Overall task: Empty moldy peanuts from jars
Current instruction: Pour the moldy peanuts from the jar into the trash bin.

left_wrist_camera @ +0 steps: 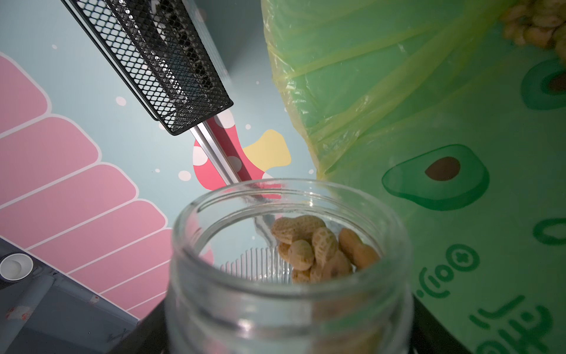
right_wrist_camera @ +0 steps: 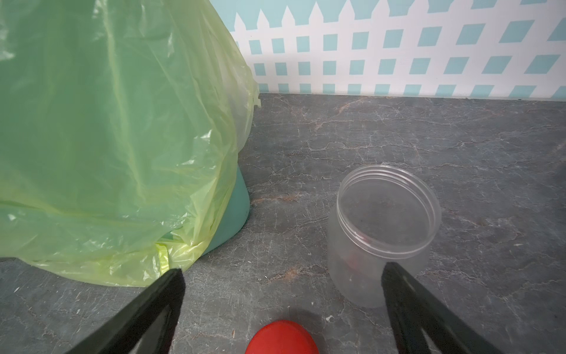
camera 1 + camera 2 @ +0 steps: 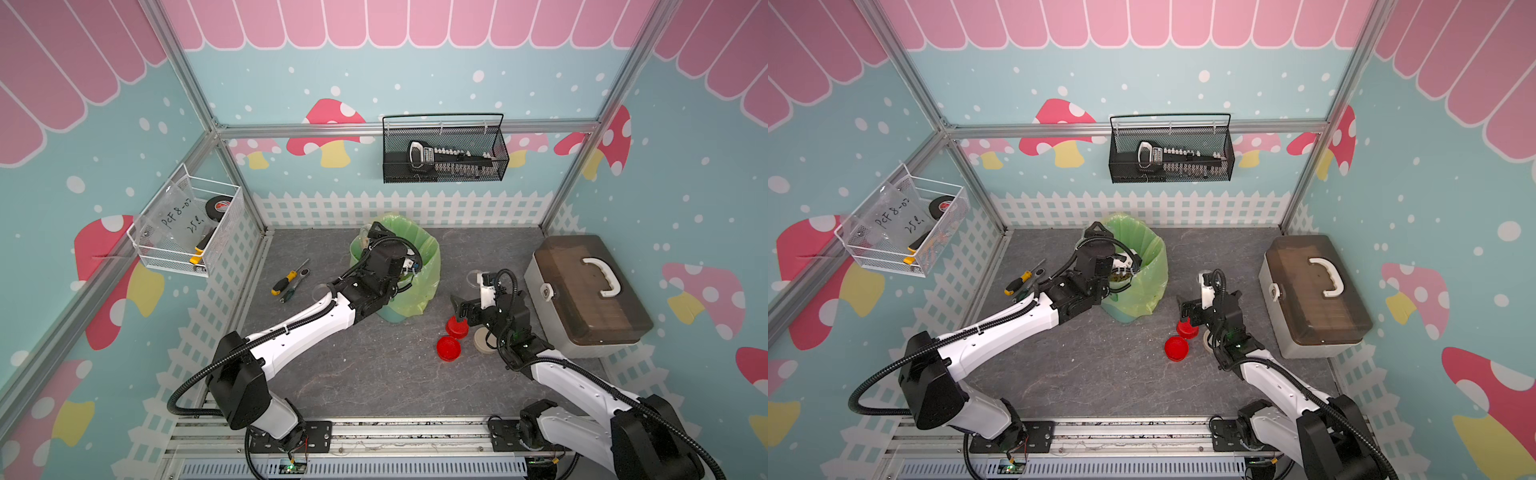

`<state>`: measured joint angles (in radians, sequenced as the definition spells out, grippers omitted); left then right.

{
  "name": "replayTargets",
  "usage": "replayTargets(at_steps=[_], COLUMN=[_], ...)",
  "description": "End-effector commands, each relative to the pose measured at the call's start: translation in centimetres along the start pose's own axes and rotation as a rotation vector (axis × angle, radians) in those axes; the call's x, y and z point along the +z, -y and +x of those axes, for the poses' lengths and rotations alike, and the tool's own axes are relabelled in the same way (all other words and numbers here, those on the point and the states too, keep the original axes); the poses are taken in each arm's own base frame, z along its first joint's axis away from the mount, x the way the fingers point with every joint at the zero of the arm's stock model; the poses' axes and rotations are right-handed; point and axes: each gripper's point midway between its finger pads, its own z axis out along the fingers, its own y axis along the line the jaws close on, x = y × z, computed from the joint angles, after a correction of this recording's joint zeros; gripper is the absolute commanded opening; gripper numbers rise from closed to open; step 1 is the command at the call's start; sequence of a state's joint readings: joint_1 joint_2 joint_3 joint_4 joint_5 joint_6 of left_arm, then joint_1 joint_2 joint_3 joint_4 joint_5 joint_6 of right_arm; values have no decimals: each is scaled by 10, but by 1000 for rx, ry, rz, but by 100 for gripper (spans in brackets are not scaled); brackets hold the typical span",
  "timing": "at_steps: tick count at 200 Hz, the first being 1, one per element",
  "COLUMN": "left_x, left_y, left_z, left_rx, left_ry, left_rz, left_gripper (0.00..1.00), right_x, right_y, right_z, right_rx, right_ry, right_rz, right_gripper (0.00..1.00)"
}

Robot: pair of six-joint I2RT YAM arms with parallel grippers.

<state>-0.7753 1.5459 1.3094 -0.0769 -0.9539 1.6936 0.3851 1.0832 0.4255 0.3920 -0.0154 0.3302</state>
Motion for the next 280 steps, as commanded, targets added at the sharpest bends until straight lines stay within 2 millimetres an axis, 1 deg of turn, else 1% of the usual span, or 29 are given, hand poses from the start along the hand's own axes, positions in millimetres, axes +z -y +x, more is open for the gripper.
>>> replayTargets(at_steps=[1, 13, 38, 64, 72, 78, 87, 102, 106, 115, 125, 139, 146, 151, 157, 170, 175, 181, 188, 203, 210, 217, 228, 238, 244, 252, 264, 280], left_x=[-3, -5, -7, -14, -16, -17, -16, -10, -8, -4, -4, -9, -13, -15, -14, -5, -3, 0, 1, -3, -6, -9, -6, -1, 2, 4, 4, 5], left_y=[-19, -28, -40, -73, -77, -77, -69, -43, -39, -35, -42, -65, -73, -74, -66, -34, -26, -21, -25, -53, -59, -57, -41, -29, -25, -26, -34, -46], left_z=[0, 0, 0, 10, 9, 7, 2, -8, -9, -9, -5, 3, 4, 2, -3, -12, -13, -12, -10, 2, 1, -4, -9, -10, -8, -4, 4, 9], left_rx=[-2, -13, -28, -85, -90, -87, -72, -21, -12, -7, -19, -57, -80, -91, -74, -3, 9, 16, 6, -56, -65, -53, -12, 12, 20, 17, 7, -3], left_ry=[6, 8, 8, 9, 19, 24, 26, 26, 24, 18, 11, 11, 20, 38, 54, 44, 37, 29, 21, 12, 34, 55, 45, 28, 18, 8, -1, 2], left_rz=[-44, -58, -80, -125, -129, -127, -116, -81, -77, -76, -86, -112, -120, -120, -99, -54, -47, -43, -54, -83, -79, -75, -58, -55, -59, -71, -89, -102], left_gripper=[24, 24, 24, 24, 24, 24, 24, 24, 24, 24, 24, 24, 24, 24, 23, 23, 23, 24, 23, 23, 23, 23, 23, 23, 23, 23, 23, 23], right_x=[-2, -2, -3, -2, -2, -2, -2, -3, -2, -2, -3, -3, -2, -2, -2, -2, -2, -3, -3, -4, -4, -4, -2, -2, -2, -3, -5, -4], right_y=[3, 3, 3, 3, 3, 3, 3, 3, 3, 3, 3, 3, 3, 3, 3, 3, 3, 3, 3, 4, 4, 4, 3, 2, 2, 3, 4, 4], right_z=[-3, -3, -3, -3, -3, -3, -3, -3, -3, -3, -3, -3, -2, -3, -3, -3, -2, -3, -3, -2, -3, -3, -3, -3, -2, -2, -3, -3], right_rx=[6, 6, 6, 6, 7, 6, 6, 6, 6, 6, 6, 6, 6, 6, 6, 6, 6, 6, 6, 6, 6, 6, 6, 6, 6, 6, 8, 9], right_ry=[24, 25, 25, 24, 24, 24, 24, 26, 26, 25, 25, 26, 25, 25, 24, 25, 24, 26, 27, 29, 30, 29, 25, 24, 24, 26, 33, 33], right_rz=[11, 10, 11, 11, 11, 11, 11, 8, 9, 10, 10, 11, 11, 11, 10, 7, 8, 7, 8, 13, 15, 14, 8, 5, 5, 8, 16, 16], right_gripper=[99, 99, 99, 99, 99, 99, 99, 99, 99, 99, 99, 99, 99, 99, 99, 99, 99, 99, 99, 99, 99, 99, 99, 99, 99, 99, 99, 99])
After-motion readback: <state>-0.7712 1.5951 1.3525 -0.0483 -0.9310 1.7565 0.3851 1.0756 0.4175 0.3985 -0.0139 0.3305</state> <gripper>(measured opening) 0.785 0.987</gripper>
